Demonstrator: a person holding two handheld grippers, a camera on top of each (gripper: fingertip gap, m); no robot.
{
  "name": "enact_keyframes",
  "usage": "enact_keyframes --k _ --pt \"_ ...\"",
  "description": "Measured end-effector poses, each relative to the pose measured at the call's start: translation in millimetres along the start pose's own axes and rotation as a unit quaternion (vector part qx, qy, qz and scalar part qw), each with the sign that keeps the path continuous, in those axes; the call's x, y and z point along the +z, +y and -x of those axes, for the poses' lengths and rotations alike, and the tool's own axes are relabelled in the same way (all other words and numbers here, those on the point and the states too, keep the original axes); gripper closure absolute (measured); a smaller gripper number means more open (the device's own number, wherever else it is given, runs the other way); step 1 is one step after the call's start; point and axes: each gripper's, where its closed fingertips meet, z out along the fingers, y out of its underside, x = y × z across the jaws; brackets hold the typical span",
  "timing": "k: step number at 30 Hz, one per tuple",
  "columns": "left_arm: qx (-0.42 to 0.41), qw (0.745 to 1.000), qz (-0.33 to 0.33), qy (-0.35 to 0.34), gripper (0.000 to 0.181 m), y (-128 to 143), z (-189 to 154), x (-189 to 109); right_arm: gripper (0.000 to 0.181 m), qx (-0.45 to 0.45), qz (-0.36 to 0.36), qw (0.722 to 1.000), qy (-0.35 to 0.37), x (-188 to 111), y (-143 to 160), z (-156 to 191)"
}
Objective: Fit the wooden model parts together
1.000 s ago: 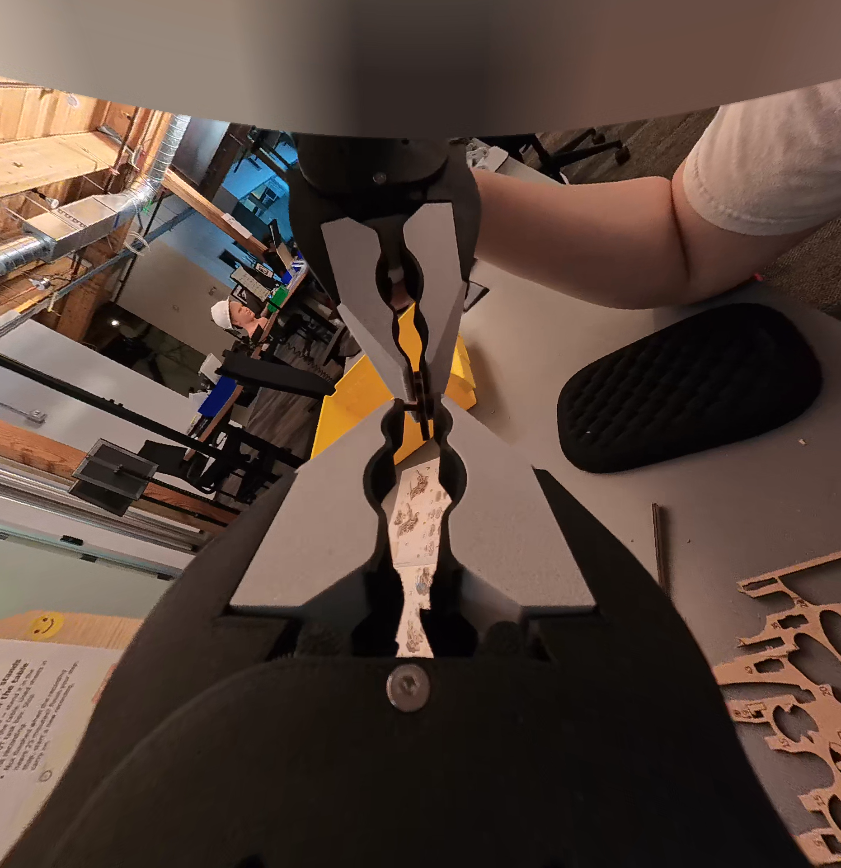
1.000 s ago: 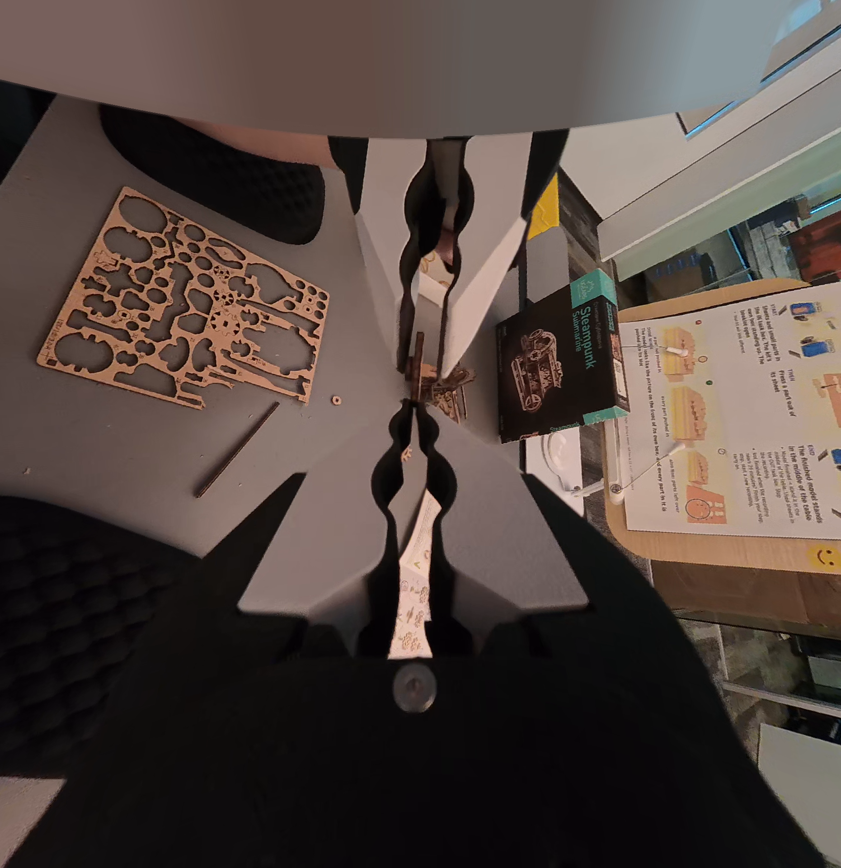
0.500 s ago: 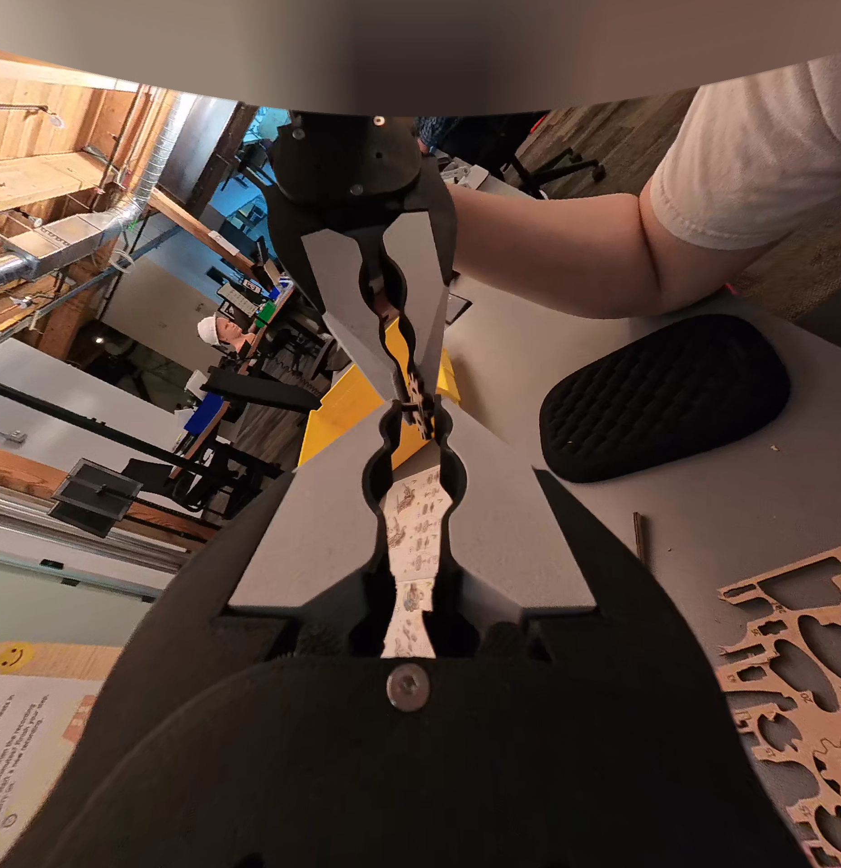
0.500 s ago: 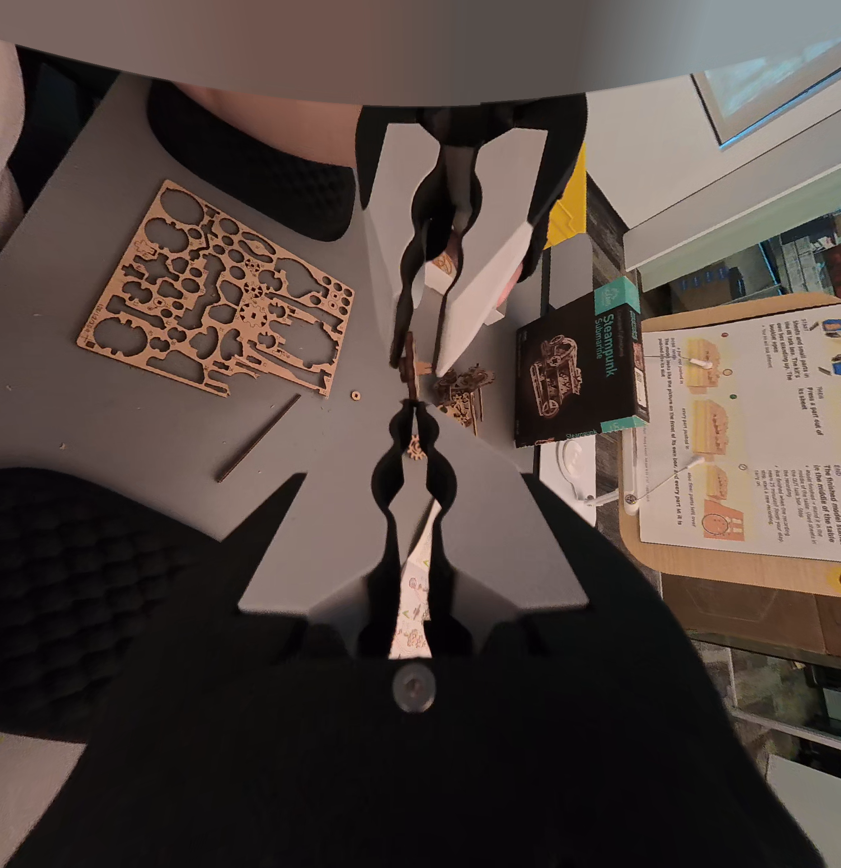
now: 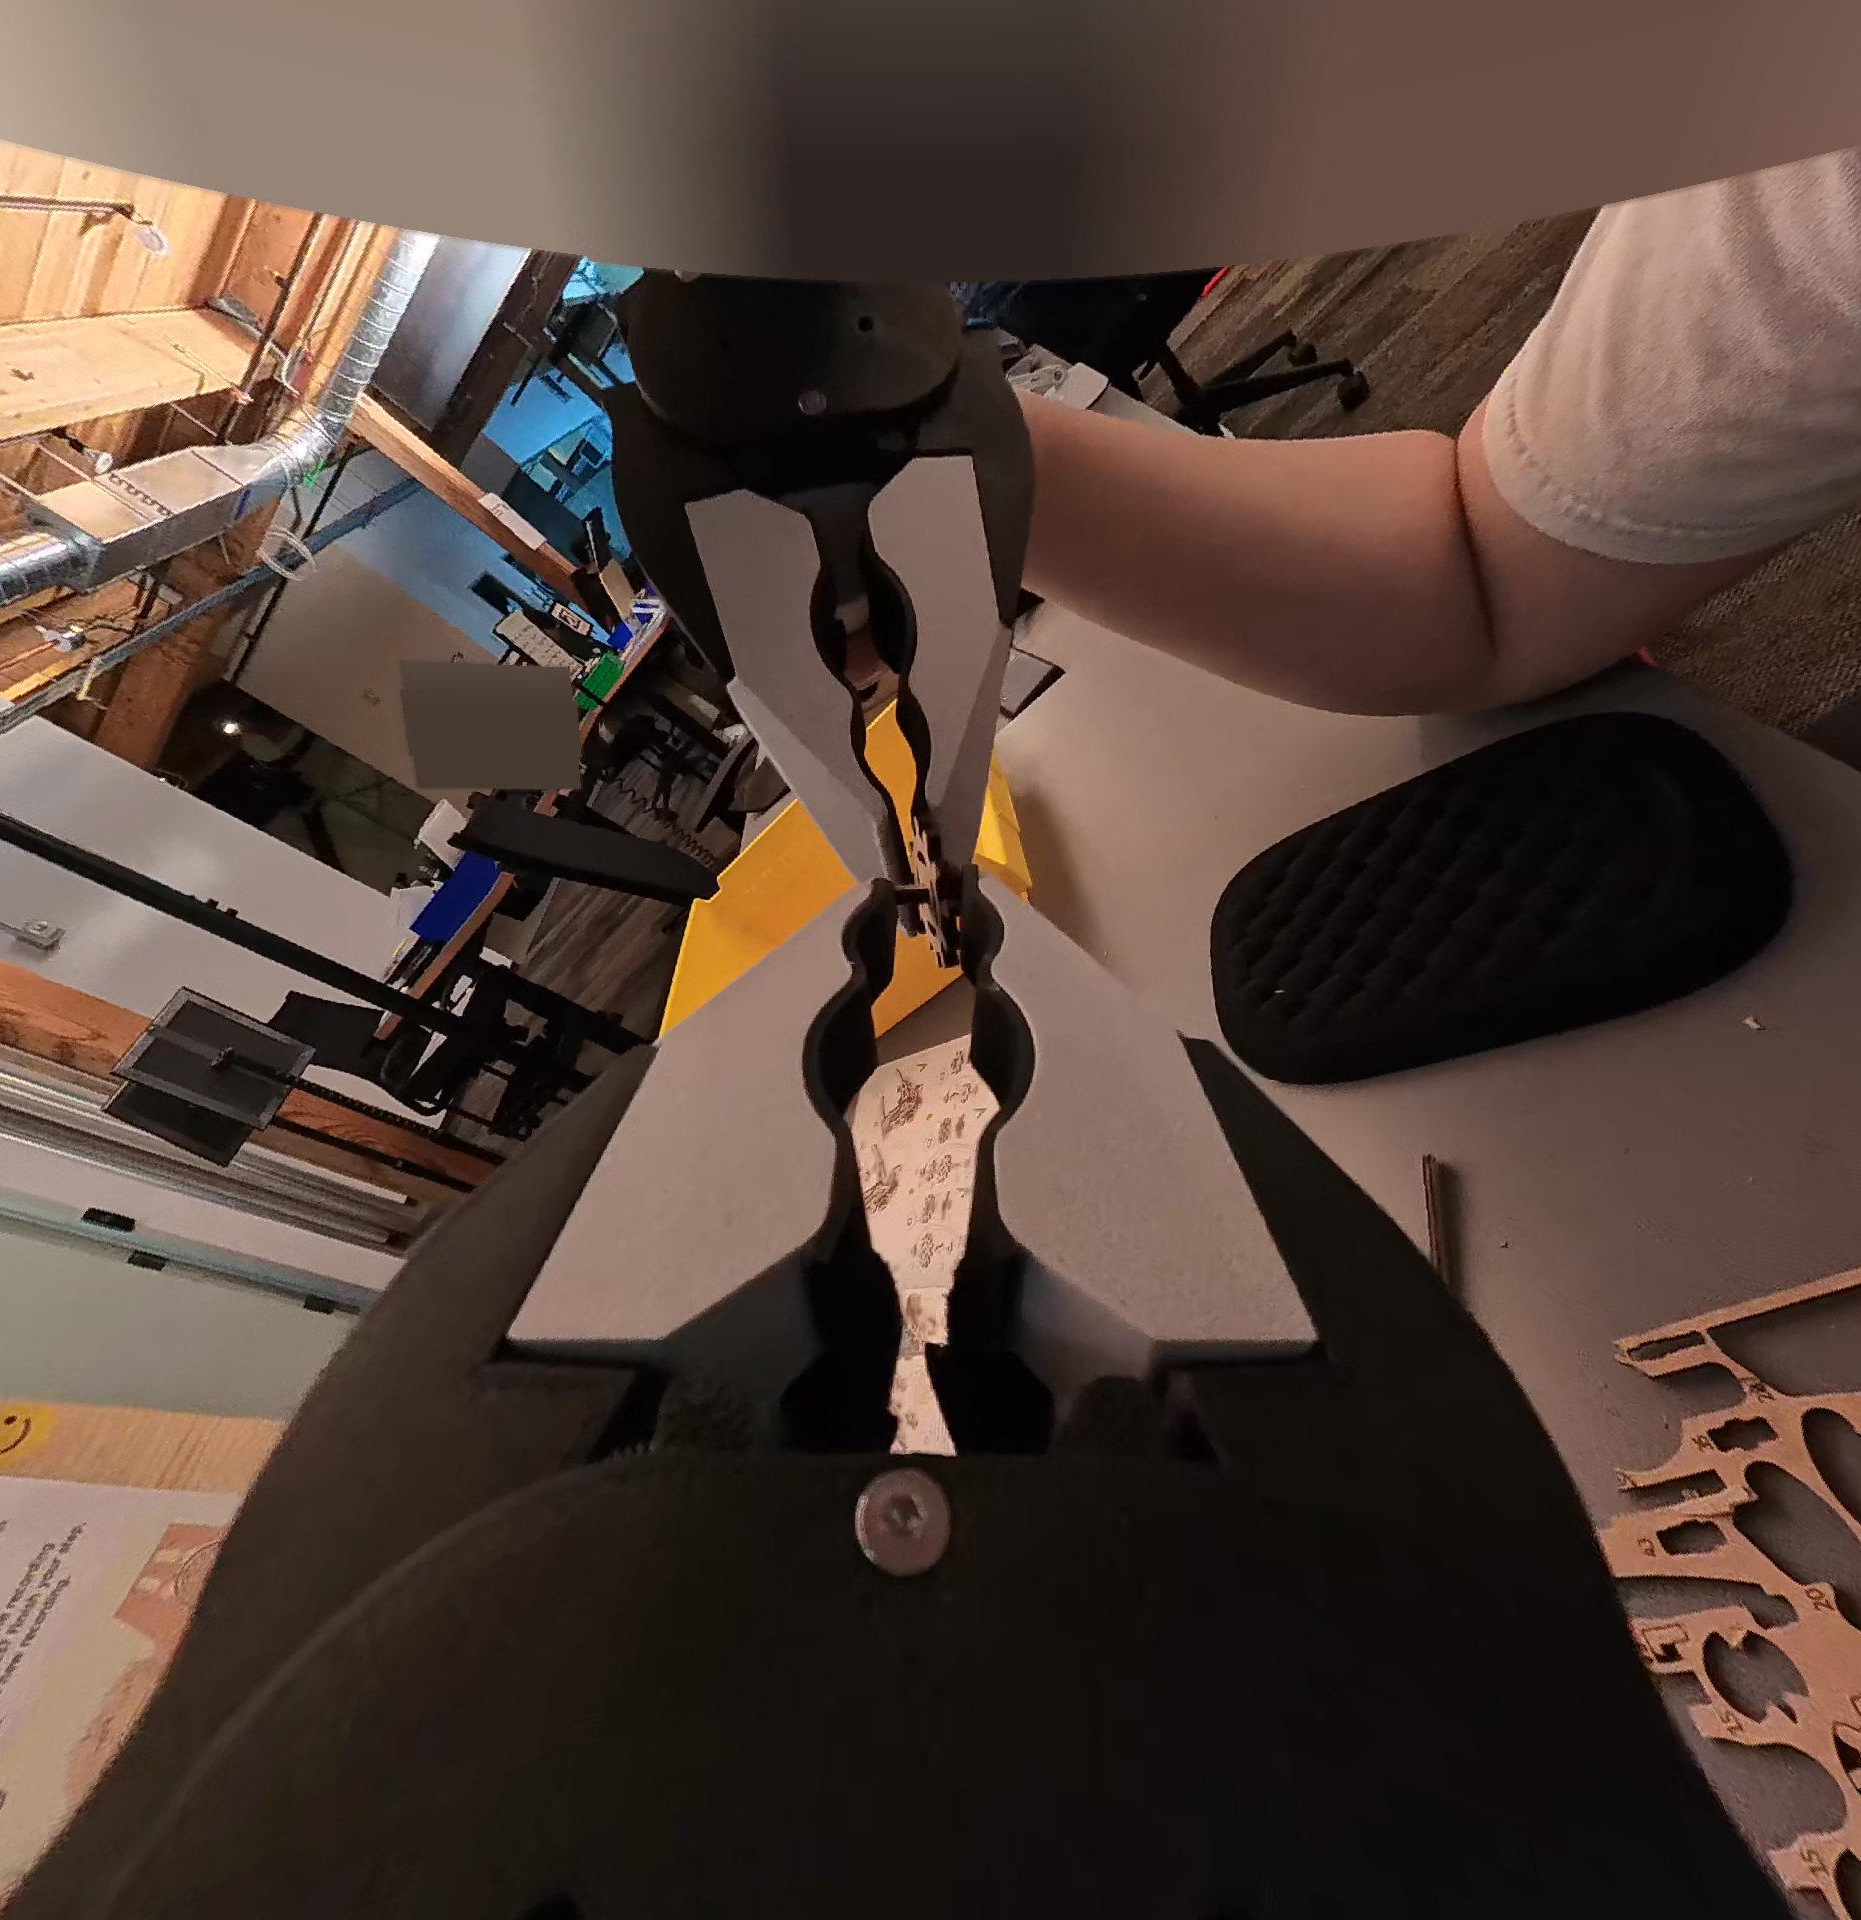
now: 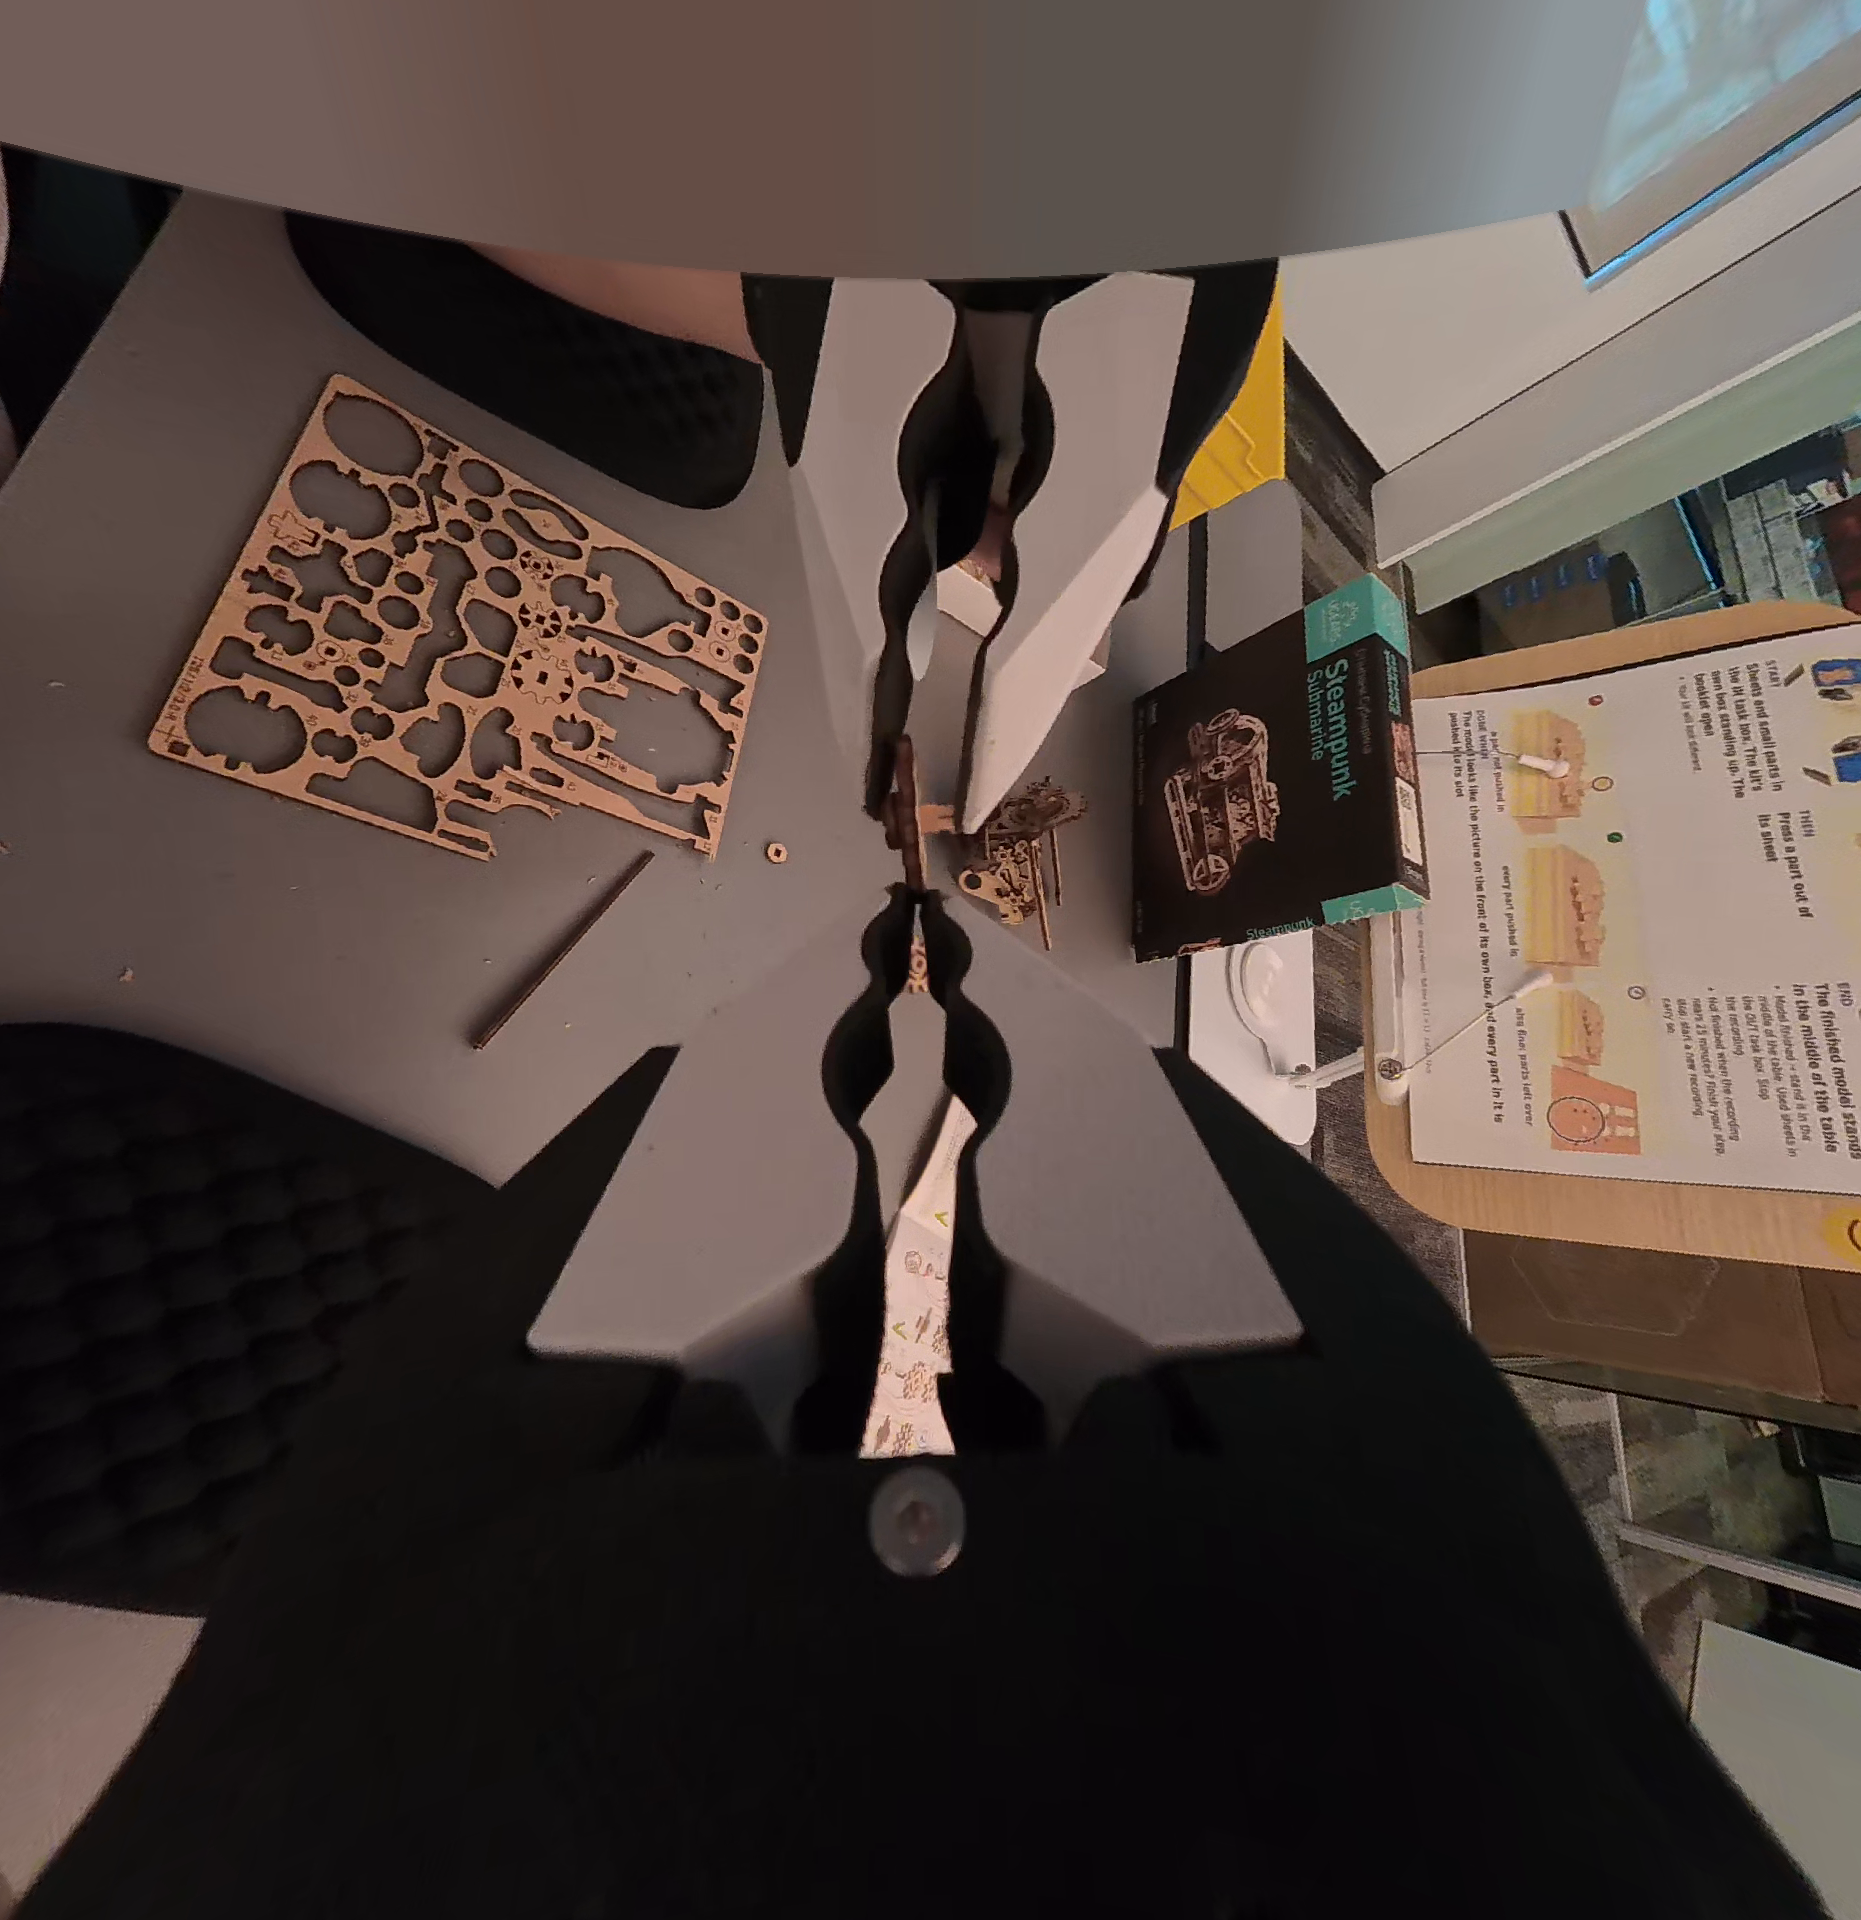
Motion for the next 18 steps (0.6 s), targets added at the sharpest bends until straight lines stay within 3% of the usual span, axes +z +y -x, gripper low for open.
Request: enact_keyframes --k 12,18 --pt "0.0 1.0 -0.018 0.017 0.17 -7.9 -5.7 -2.4 0.181 -0.007 -0.018 1.0 -0.015 -2.1 -7.9 7.2" --pt "0.043 0.999 -0.007 -0.031 0.171 -7.7 0.3 -4.5 0.181 0.002 -0.009 1.0 0.009 -2.4 -7.7 -0.3"
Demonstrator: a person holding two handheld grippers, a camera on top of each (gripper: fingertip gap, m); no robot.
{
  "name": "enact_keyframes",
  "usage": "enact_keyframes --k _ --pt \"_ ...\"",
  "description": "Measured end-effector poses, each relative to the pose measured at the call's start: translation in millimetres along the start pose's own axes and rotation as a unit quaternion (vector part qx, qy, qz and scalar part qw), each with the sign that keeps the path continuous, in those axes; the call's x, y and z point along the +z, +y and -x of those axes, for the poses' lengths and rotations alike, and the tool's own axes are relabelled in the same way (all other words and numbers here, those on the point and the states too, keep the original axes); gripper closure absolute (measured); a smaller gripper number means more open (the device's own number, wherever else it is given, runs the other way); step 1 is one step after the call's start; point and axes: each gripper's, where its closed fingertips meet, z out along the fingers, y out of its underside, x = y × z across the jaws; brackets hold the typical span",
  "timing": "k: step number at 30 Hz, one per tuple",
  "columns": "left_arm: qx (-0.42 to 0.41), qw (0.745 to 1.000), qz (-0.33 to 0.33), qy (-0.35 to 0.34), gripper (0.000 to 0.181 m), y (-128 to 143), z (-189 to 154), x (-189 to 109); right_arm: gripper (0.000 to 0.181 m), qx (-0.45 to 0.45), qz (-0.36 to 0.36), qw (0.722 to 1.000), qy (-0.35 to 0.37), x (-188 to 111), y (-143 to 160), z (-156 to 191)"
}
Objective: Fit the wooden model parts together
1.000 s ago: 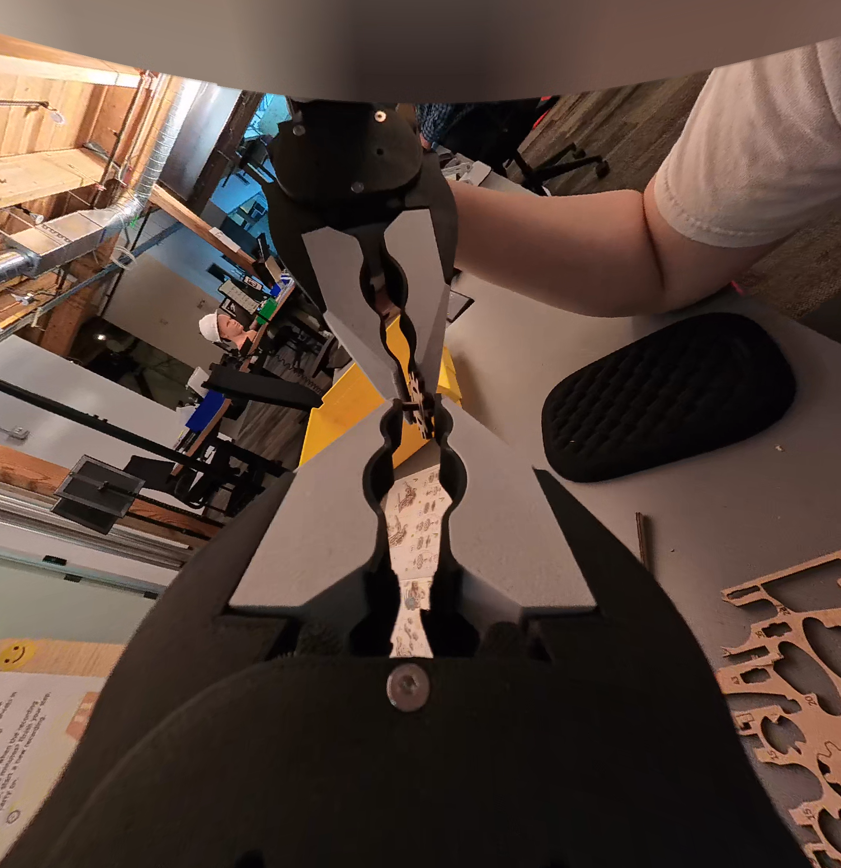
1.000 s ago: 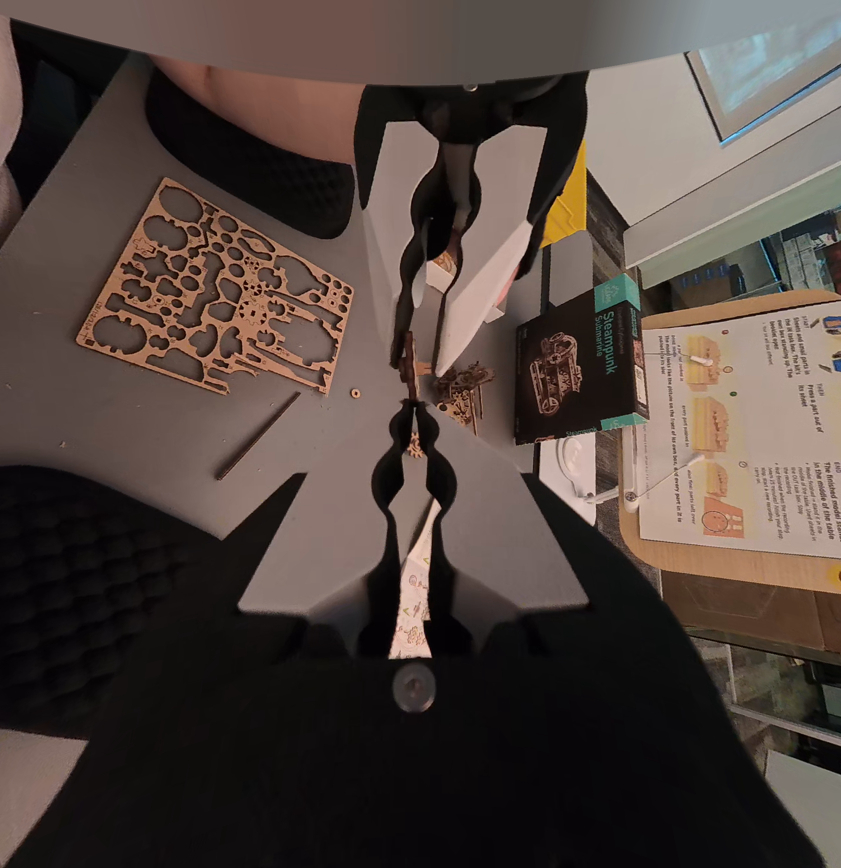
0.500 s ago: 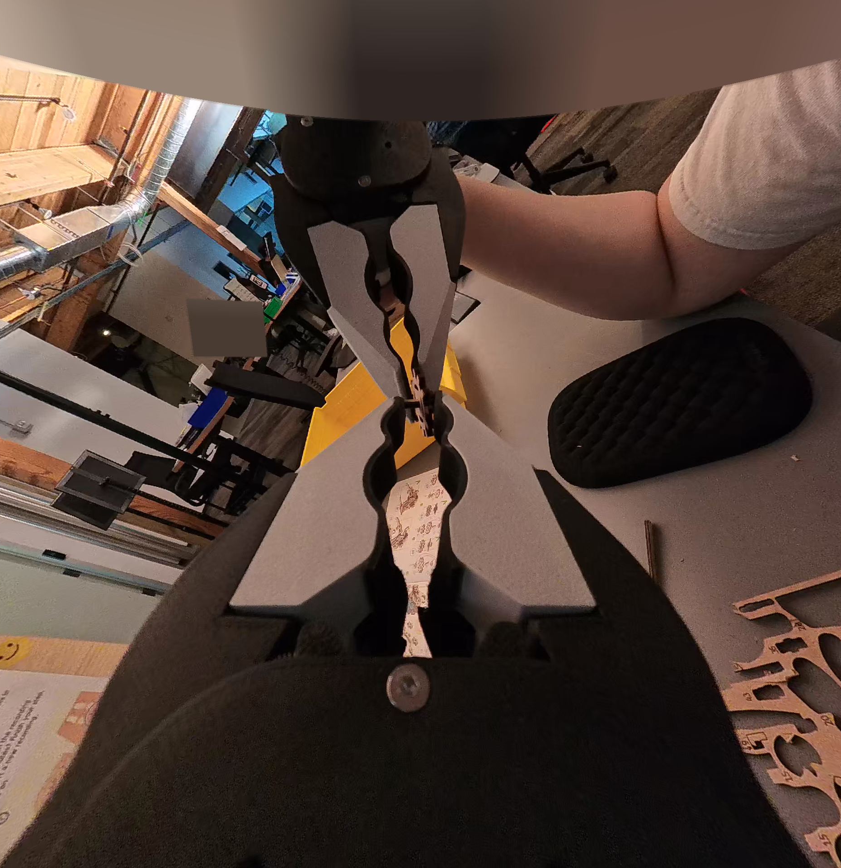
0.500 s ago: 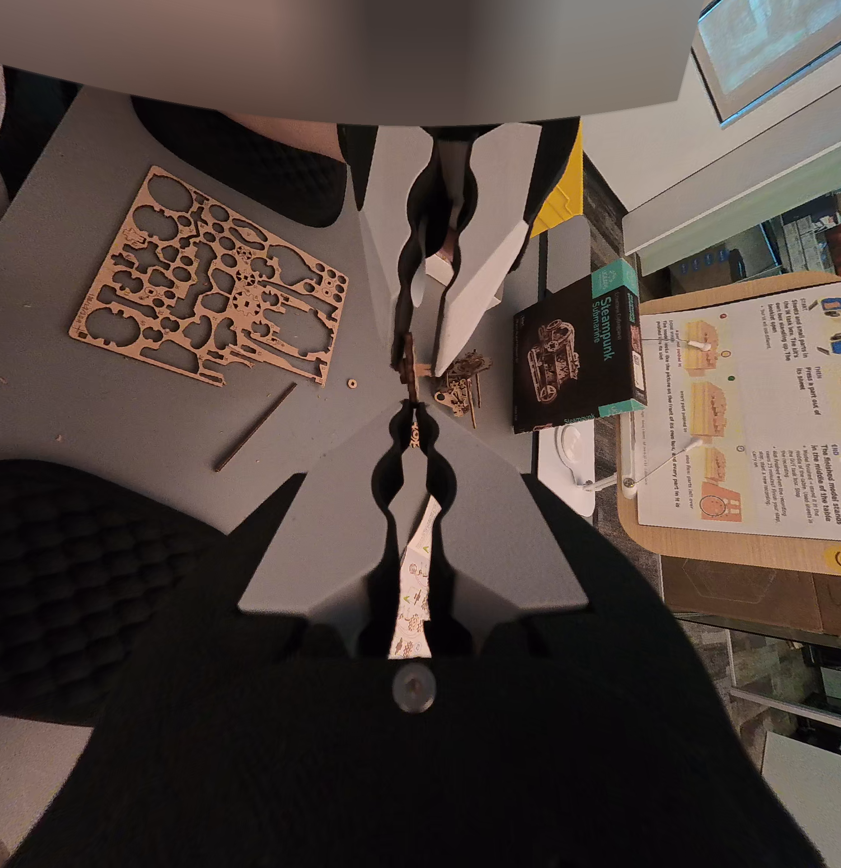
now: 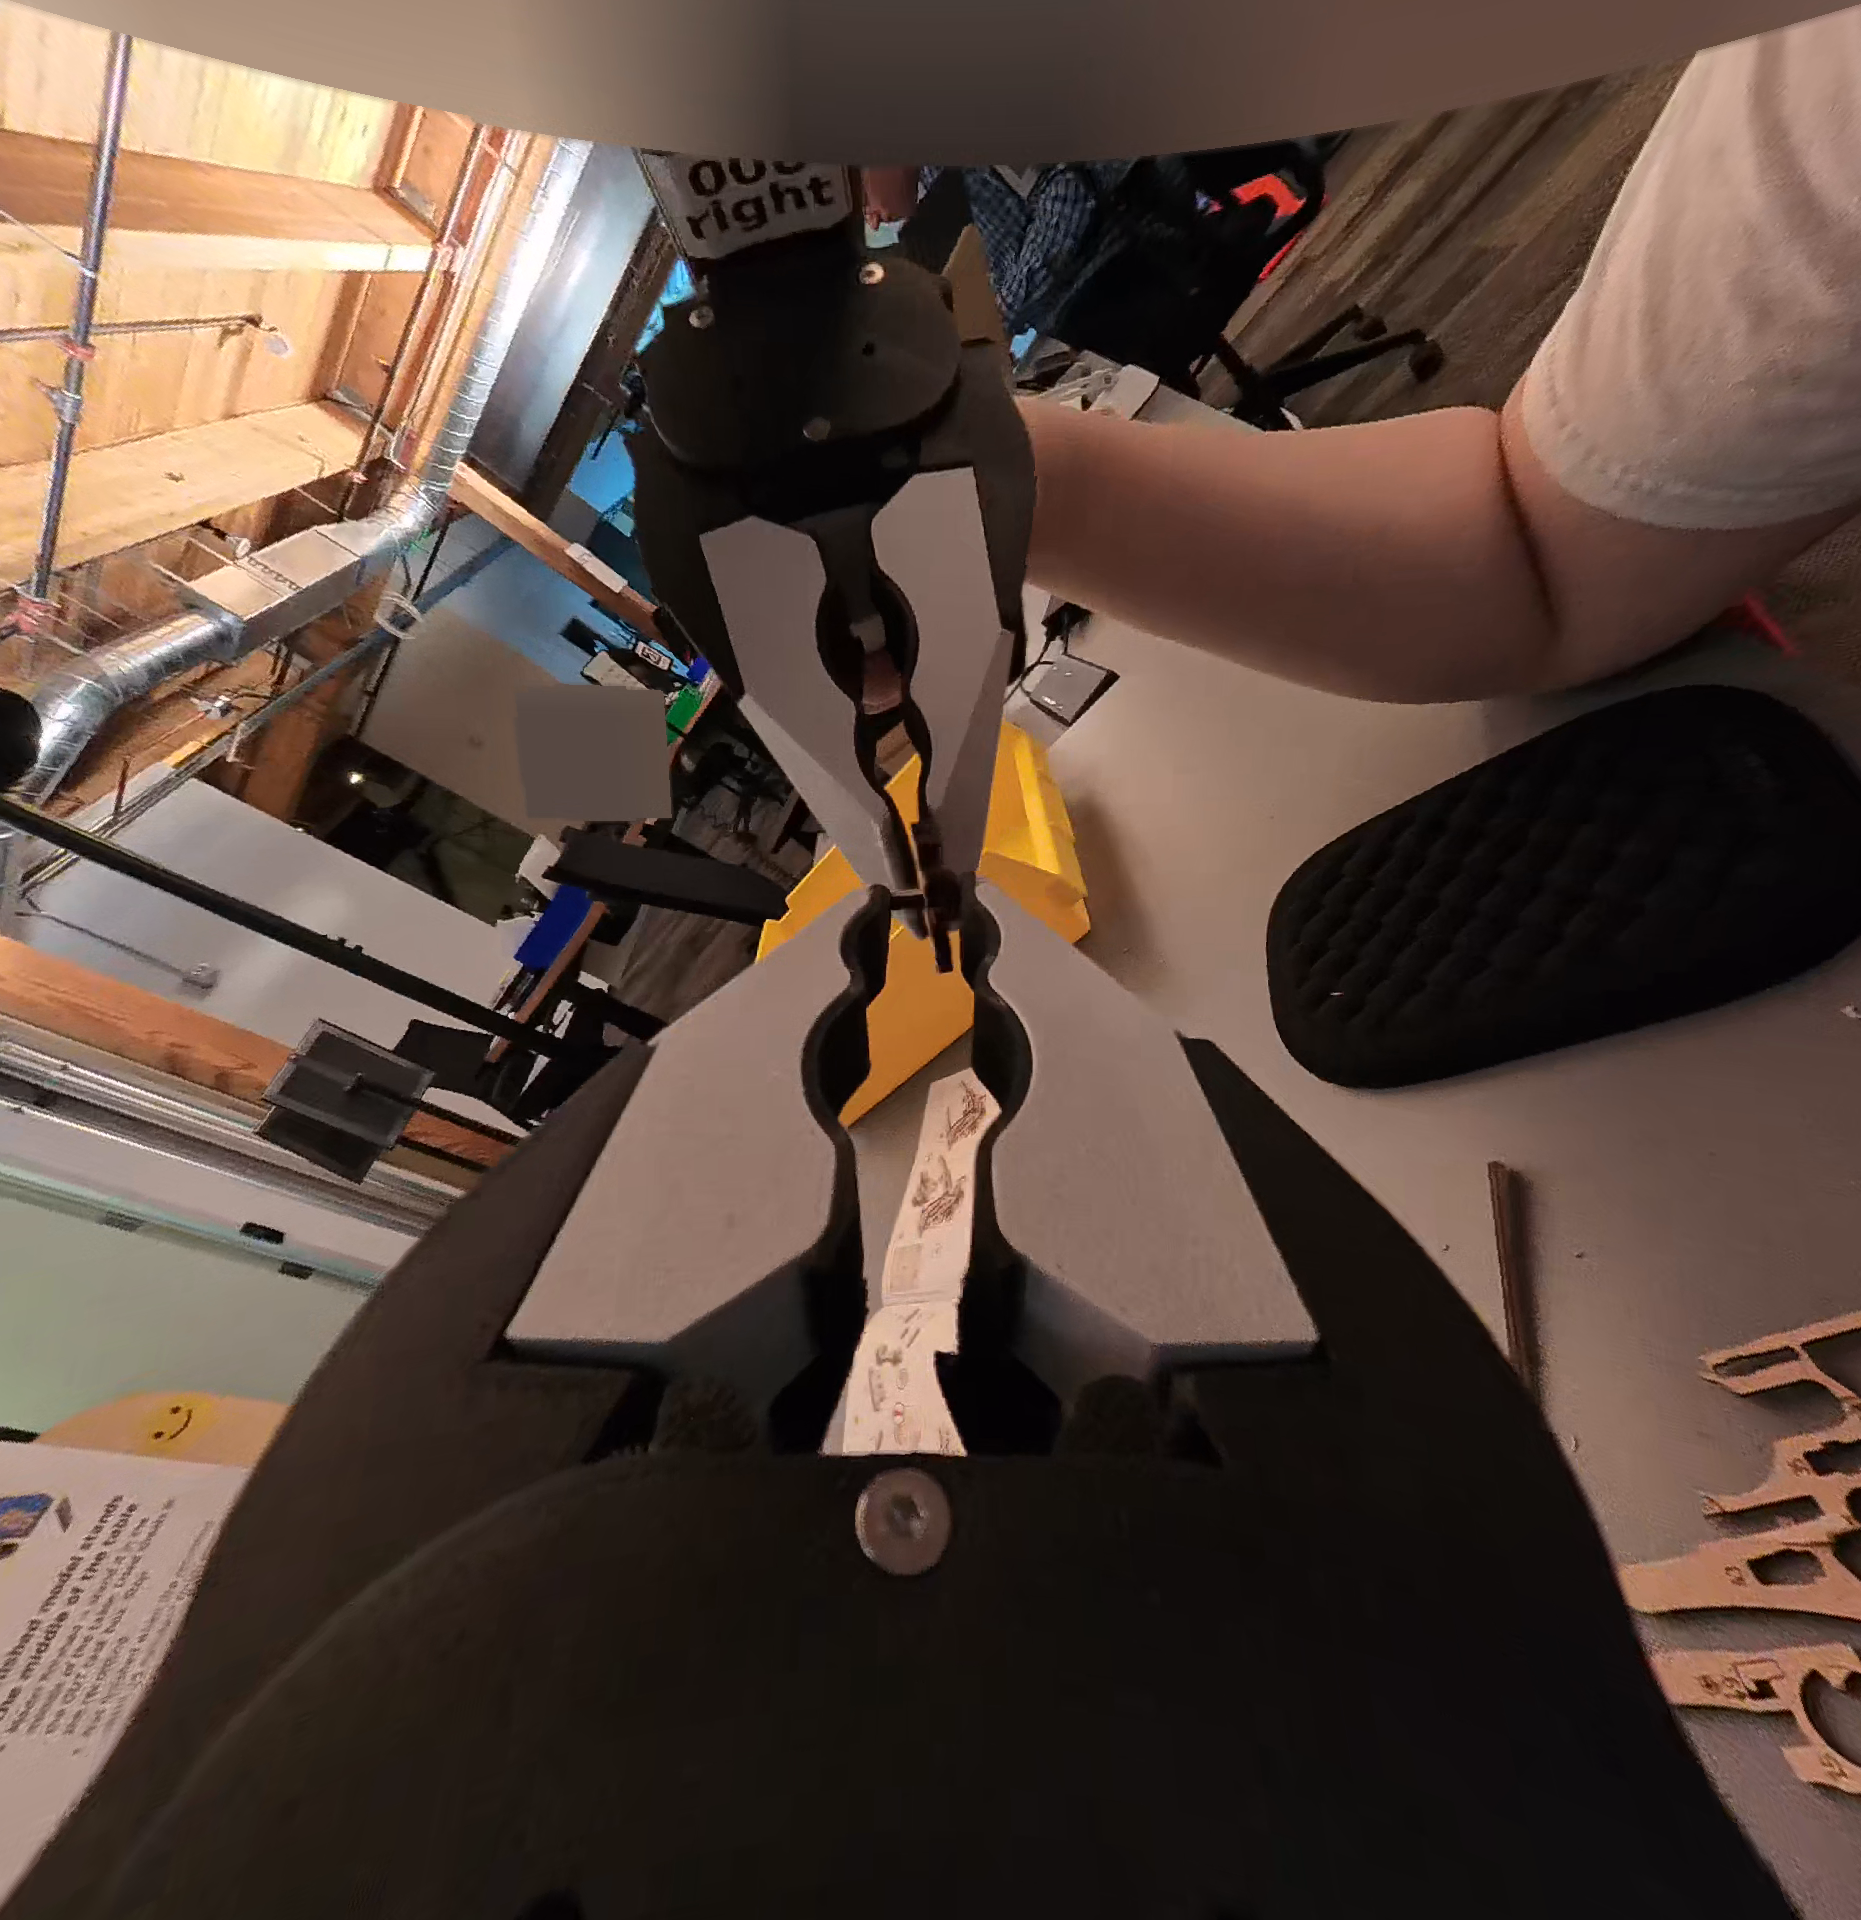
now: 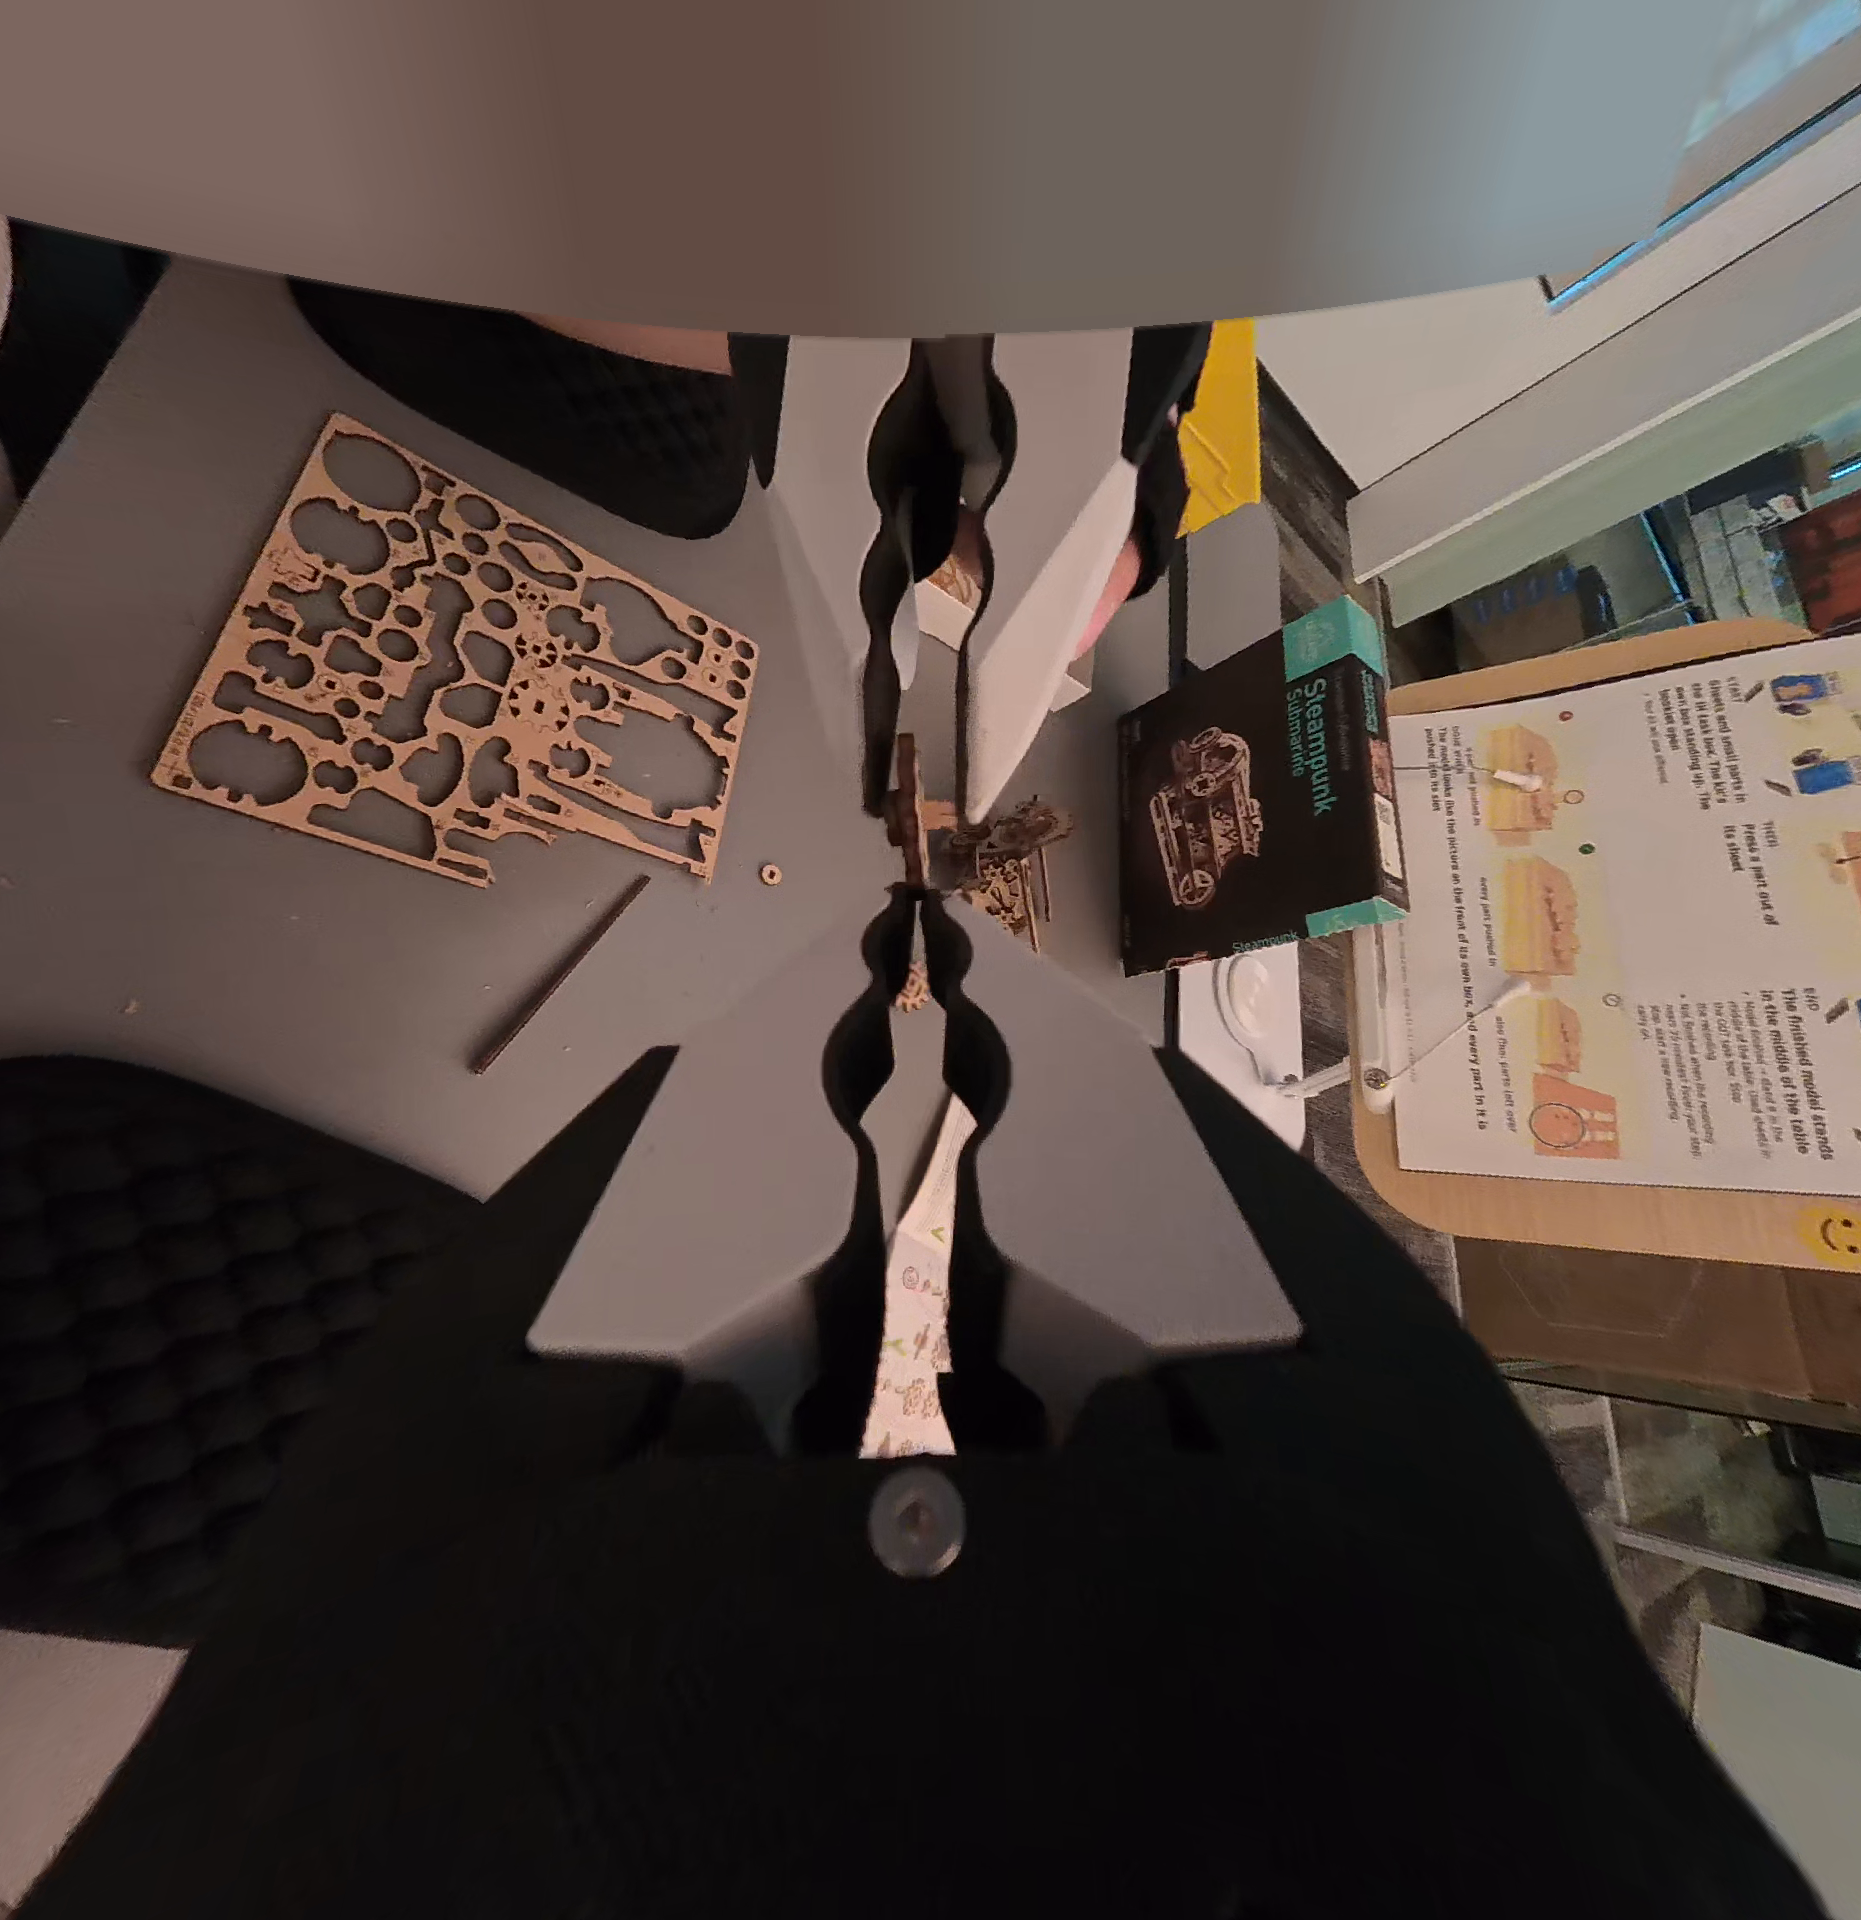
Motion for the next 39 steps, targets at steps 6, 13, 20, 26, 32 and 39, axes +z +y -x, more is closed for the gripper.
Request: enact_keyframes --k 6,13,20,26,32,39 --pt "0.011 1.0 0.005 -0.004 0.171 2 0 1 0.181 -0.004 -0.001 1.0 -0.002 0 -4 3" --pt "0.041 0.999 0.007 -0.011 0.17 2 -2 2 0.181 -0.01 0.008 1.0 -0.008 1 -2 6" --pt "0.045 0.999 0.012 -0.005 0.17 4 -5 3 0.181 -0.023 0.026 0.999 -0.001 2 2 6" --pt "0.031 0.999 0.005 -0.002 0.17 1 -4 2 0.181 -0.036 0.03 0.999 0.01 3 1 5" --pt "-0.035 0.999 0.008 0.015 0.171 3 0 2 0.181 -0.034 0.031 0.999 0.016 4 3 1" --pt "-0.209 0.977 -0.012 0.028 0.171 7 18 0 0.169 0.069 -0.048 0.996 0.001 -1 -8 -12"
